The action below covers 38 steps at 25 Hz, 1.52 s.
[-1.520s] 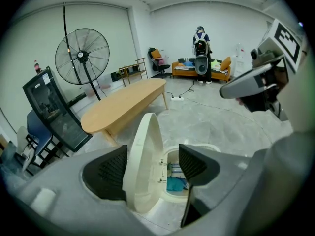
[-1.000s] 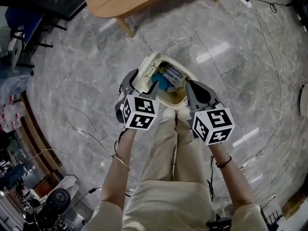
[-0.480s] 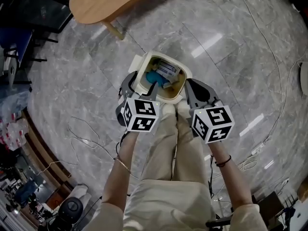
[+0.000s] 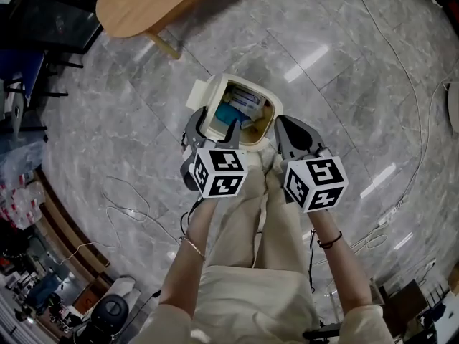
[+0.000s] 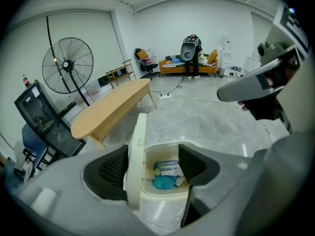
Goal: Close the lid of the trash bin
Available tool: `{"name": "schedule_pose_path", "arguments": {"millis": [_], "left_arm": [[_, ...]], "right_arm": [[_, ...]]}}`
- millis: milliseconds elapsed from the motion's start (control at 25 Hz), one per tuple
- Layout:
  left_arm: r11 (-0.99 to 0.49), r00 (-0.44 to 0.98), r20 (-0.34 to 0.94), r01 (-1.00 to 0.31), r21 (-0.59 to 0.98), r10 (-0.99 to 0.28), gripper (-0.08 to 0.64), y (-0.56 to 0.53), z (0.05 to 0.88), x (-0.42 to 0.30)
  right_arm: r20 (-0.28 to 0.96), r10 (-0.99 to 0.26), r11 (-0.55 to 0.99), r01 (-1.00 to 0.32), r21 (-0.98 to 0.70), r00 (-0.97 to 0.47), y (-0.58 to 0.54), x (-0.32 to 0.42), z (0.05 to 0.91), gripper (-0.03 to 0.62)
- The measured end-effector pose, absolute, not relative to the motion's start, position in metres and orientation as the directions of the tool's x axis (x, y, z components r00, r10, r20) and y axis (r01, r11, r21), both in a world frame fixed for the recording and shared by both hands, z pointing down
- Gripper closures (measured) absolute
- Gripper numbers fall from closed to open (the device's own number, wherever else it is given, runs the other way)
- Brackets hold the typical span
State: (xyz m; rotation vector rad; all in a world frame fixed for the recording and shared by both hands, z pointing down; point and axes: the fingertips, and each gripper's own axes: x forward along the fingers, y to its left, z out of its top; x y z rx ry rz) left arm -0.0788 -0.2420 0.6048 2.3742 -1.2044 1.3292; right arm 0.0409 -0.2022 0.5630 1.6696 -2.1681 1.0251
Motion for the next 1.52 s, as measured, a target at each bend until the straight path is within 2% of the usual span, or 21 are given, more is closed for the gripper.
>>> {"name": "schedule_pose_path", "arguments": {"millis": [720,1200,1520], "left_arm": [[-0.567,0.285,0.798,-0.819,-0.085,-0.531,0.245,-0.203,0.639,-0.028],[-0.448,0.391,0.729,-0.884,0.129,-0.562,0.247,-0.197,0.654,-0.014],[-0.384,0.458,0.691,-0.882,0.274,-0.560,0.247,-0.189,0.673,-0.008]], "right_arm": [[0.620,-0.659,0.205,-0.894,-0.398,-0.426,-0.164,0.069,0.596,0.588],[0.641,-0.603,0.267,-0.877,-0.398,-0.475,-0.152,0.071,0.615,0.588],[0.663,-0.569,0.290,-0.873,-0.393,-0.487,-0.142,0.069,0.630,0.588]]}}
